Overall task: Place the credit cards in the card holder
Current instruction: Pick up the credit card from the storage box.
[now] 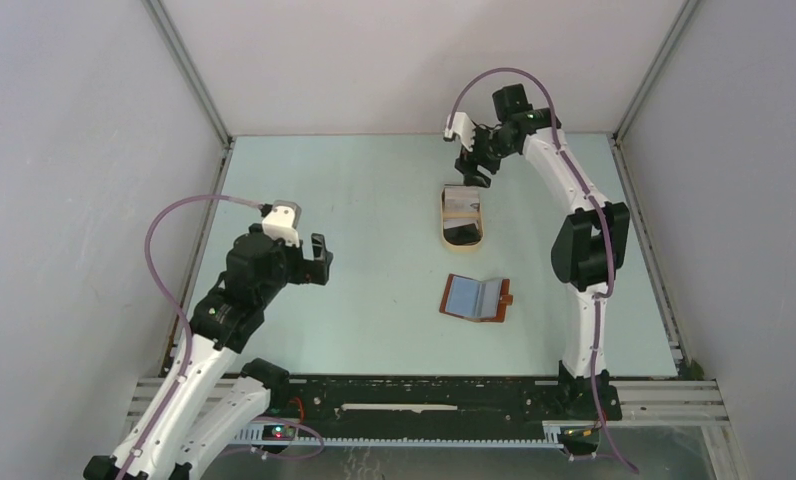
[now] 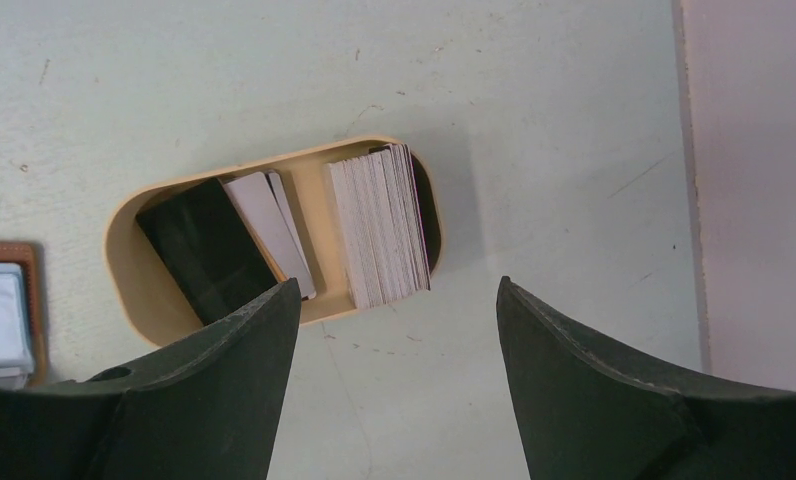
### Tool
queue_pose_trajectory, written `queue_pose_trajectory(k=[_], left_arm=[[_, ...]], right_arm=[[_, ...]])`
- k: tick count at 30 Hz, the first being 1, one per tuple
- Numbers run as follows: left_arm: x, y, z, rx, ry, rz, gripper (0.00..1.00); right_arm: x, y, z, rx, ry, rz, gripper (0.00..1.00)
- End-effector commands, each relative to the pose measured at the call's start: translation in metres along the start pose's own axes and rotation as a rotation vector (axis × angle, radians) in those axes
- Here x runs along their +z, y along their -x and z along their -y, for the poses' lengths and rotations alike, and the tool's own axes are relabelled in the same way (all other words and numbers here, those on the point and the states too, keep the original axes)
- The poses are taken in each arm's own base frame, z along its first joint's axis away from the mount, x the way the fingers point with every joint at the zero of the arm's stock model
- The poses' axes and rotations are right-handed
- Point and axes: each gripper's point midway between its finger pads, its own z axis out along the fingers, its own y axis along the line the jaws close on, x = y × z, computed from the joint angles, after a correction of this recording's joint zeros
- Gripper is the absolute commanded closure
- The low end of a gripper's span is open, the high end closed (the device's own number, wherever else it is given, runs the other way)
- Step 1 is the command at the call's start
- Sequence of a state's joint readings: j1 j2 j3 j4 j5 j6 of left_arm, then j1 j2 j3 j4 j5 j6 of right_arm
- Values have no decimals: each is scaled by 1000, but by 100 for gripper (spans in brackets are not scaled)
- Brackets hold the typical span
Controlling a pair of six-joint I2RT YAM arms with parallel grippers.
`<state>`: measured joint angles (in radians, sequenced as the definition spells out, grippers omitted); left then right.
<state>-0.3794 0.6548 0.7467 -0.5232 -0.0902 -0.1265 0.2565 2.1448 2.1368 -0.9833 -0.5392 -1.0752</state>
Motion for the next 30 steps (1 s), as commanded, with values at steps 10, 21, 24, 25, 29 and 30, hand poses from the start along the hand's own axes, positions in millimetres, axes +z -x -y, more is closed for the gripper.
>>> queue_pose_trajectory(k=[10, 21, 24, 25, 29, 30], left_arm=[[7, -4, -1, 8, -20, -12, 0], [9, -4, -1, 1, -27, -18, 0], [9, -5, -2, -1, -26, -20, 0], [9, -5, -2, -2, -25, -21, 0], [10, -5, -3, -3, -24, -24, 0], [10, -6, -3, -3, -21, -24, 0]], right_arm=[[31, -3, 18, -84, -34, -42, 21], [61, -31, -7, -121, 23, -113, 21], [71, -38, -10, -135, 16, -138, 21], [73, -39, -8, -134, 1, -144, 21], [80, -44, -4, -141, -30, -167, 23], [82, -45, -3, -146, -39, -174, 24]])
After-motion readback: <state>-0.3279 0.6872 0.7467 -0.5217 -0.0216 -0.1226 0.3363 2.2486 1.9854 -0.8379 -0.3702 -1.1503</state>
